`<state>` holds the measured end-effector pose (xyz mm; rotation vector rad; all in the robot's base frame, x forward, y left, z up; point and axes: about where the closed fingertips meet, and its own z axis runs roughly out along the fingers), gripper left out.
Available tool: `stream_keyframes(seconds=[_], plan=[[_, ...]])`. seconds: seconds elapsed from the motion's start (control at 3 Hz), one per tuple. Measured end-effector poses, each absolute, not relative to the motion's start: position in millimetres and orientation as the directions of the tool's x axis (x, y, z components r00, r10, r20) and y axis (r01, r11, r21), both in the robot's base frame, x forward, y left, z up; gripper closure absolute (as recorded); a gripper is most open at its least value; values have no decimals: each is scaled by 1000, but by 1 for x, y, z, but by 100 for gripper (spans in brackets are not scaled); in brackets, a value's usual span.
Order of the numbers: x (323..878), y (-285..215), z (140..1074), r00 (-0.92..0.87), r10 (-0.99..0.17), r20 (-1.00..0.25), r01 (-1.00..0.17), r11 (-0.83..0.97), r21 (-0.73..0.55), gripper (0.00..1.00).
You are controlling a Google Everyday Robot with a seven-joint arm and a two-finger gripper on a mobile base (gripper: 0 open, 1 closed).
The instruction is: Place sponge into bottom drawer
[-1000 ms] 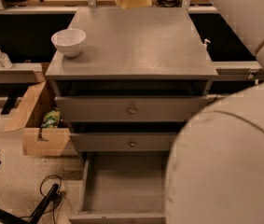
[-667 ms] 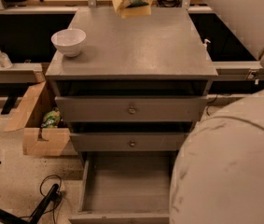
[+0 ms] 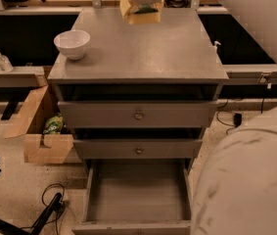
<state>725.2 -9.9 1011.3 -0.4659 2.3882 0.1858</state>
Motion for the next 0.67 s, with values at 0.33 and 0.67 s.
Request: stream_keyframes(seconds=[0.33, 0.67], plan=[[680, -25, 1028, -694, -130, -708, -348, 922, 172, 100], [623, -51, 1041, -658, 8, -753, -347, 885, 312, 100]])
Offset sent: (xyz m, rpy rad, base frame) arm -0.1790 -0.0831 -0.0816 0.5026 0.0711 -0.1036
